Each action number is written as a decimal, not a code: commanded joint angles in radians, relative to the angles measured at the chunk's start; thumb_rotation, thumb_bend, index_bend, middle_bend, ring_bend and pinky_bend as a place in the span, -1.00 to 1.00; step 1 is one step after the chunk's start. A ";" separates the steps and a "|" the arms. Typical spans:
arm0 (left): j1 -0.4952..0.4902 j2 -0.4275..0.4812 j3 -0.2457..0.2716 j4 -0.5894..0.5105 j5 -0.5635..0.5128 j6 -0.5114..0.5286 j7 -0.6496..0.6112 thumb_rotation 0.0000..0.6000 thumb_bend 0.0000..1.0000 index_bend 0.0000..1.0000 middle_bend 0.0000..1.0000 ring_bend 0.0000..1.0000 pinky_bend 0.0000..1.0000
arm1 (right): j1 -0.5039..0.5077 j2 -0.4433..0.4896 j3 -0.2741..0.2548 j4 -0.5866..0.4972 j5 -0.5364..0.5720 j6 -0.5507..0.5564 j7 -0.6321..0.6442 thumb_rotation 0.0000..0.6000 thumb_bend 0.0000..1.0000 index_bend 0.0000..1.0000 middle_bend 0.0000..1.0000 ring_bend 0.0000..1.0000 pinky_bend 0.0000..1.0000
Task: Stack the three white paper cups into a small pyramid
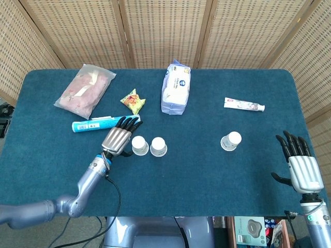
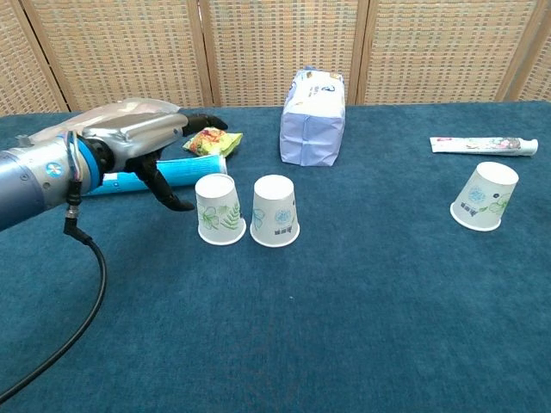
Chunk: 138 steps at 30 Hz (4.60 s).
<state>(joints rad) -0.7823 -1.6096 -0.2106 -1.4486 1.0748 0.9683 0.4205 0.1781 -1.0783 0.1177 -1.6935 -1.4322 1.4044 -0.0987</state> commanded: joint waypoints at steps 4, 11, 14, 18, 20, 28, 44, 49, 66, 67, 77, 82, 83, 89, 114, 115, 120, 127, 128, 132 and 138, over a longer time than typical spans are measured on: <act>0.102 0.123 0.040 -0.093 0.132 0.147 -0.102 1.00 -0.57 -1.00 -1.00 -1.00 -1.00 | 0.001 -0.002 -0.001 0.001 -0.004 0.000 -0.002 1.00 -1.00 -1.00 -1.00 -1.00 -1.00; 0.298 0.332 0.075 -0.204 0.134 0.391 -0.089 1.00 -0.57 -1.00 -1.00 -1.00 -1.00 | 0.037 -0.020 -0.013 0.015 -0.043 -0.042 -0.036 1.00 -1.00 -1.00 -1.00 -1.00 -1.00; 0.338 0.366 0.083 -0.205 0.133 0.417 -0.130 1.00 -0.57 -1.00 -1.00 -1.00 -1.00 | 0.067 -0.020 -0.009 0.015 -0.058 -0.078 -0.025 1.00 -1.00 -1.00 -0.96 -1.00 -1.00; 0.401 0.406 0.101 -0.179 0.124 0.449 -0.177 1.00 -0.57 -1.00 -1.00 -1.00 -1.00 | 0.157 -0.015 0.013 0.018 -0.073 -0.192 0.021 1.00 -1.00 -1.00 -0.86 -1.00 -1.00; 0.418 0.411 0.105 -0.173 0.124 0.460 -0.193 1.00 -0.57 -1.00 -1.00 -1.00 -1.00 | 0.191 -0.013 0.024 0.024 -0.060 -0.244 0.049 1.00 -1.00 -1.00 -0.84 -1.00 -1.00; 0.504 0.436 0.124 -0.153 0.149 0.502 -0.291 1.00 -0.57 -1.00 -1.00 -1.00 -1.00 | 0.388 -0.138 0.083 0.228 0.110 -0.543 0.100 1.00 -1.00 -0.87 -0.64 -0.87 -0.87; 0.545 0.480 0.102 -0.207 0.177 0.509 -0.282 1.00 -0.57 -1.00 -1.00 -1.00 -1.00 | 0.487 -0.314 0.087 0.467 0.273 -0.640 0.019 1.00 -0.66 -0.39 -0.15 -0.35 -0.20; 0.543 0.477 0.094 -0.201 0.171 0.484 -0.283 1.00 -0.57 -1.00 -1.00 -1.00 -1.00 | 0.492 -0.339 0.079 0.507 0.276 -0.638 0.025 1.00 -0.50 -0.26 -0.03 -0.23 -0.03; 0.550 0.475 0.082 -0.203 0.179 0.455 -0.282 1.00 -0.57 -1.00 -1.00 -1.00 -1.00 | 0.481 -0.235 0.103 0.356 0.201 -0.540 0.086 1.00 -0.30 -0.13 0.09 -0.11 0.13; 0.550 0.476 0.082 -0.204 0.180 0.454 -0.282 1.00 -0.57 -1.00 -1.00 -1.00 -1.00 | 0.480 -0.201 0.112 0.304 0.190 -0.530 0.090 1.00 -0.30 -0.13 0.09 -0.11 0.13; 0.553 0.473 0.075 -0.201 0.187 0.447 -0.287 1.00 -0.57 -1.00 -1.00 -1.00 -1.00 | 0.608 0.013 0.248 -0.108 0.262 -0.564 -0.062 1.00 -0.30 -0.13 0.08 -0.11 0.13; 0.553 0.472 0.074 -0.202 0.193 0.442 -0.286 1.00 -0.57 -1.00 -1.00 -1.00 -1.00 | 0.740 -0.056 0.268 -0.131 0.420 -0.618 -0.178 1.00 -0.30 -0.13 0.08 -0.11 0.13; 0.553 0.472 0.074 -0.202 0.192 0.440 -0.286 1.00 -0.57 -1.00 -1.00 -1.00 -1.00 | 0.761 -0.072 0.262 -0.129 0.448 -0.624 -0.199 1.00 -0.30 -0.13 0.08 -0.11 0.13; 0.552 0.473 0.070 -0.196 0.192 0.429 -0.296 1.00 -0.57 -1.00 -1.00 -1.00 -1.00 | 0.873 -0.189 0.222 -0.093 0.575 -0.583 -0.350 1.00 -0.30 -0.13 0.08 -0.11 0.13; 0.554 0.490 0.060 -0.195 0.184 0.398 -0.329 1.00 -0.57 -1.00 -1.00 -1.00 -1.00 | 1.097 -0.452 0.158 0.059 0.839 -0.447 -0.640 1.00 -0.30 -0.13 0.08 -0.11 0.13; 0.554 0.490 0.059 -0.195 0.183 0.398 -0.330 1.00 -0.57 -1.00 -1.00 -1.00 -1.00 | 1.099 -0.454 0.157 0.060 0.842 -0.446 -0.642 1.00 -0.30 -0.13 0.08 -0.10 0.13; 0.554 0.492 0.058 -0.194 0.182 0.392 -0.335 1.00 -0.57 -1.00 -1.00 -1.00 -1.00 | 1.122 -0.478 0.159 0.068 0.872 -0.434 -0.662 1.00 -0.30 -0.13 0.08 -0.11 0.13; 0.557 0.498 0.057 -0.195 0.183 0.391 -0.345 1.00 -0.57 -1.00 -1.00 -1.00 -1.00 | 1.141 -0.497 0.149 0.083 0.900 -0.423 -0.690 1.00 -0.30 -0.15 -0.01 -0.12 0.12; 0.557 0.498 0.056 -0.195 0.183 0.391 -0.346 1.00 -0.57 -1.00 -1.00 -1.00 -1.00 | 1.143 -0.497 0.148 0.082 0.904 -0.425 -0.692 1.00 -0.31 -0.19 -0.07 -0.16 0.09; 0.557 0.499 0.056 -0.194 0.184 0.390 -0.349 1.00 -0.57 -1.00 -1.00 -1.00 -1.00 | 1.144 -0.488 0.148 0.074 0.911 -0.436 -0.687 1.00 -0.61 -0.66 -0.56 -0.57 -0.38; 0.558 0.500 0.055 -0.193 0.184 0.389 -0.352 1.00 -0.57 -1.00 -1.00 -1.00 -1.00 | 1.139 -0.477 0.149 0.058 0.894 -0.429 -0.672 1.00 -0.74 -0.85 -0.81 -0.79 -0.69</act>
<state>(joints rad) -0.2248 -1.1092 -0.1557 -1.6417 1.2583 1.3573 0.0685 1.3183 -1.5575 0.2663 -1.6327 -0.5355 0.9733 -0.7729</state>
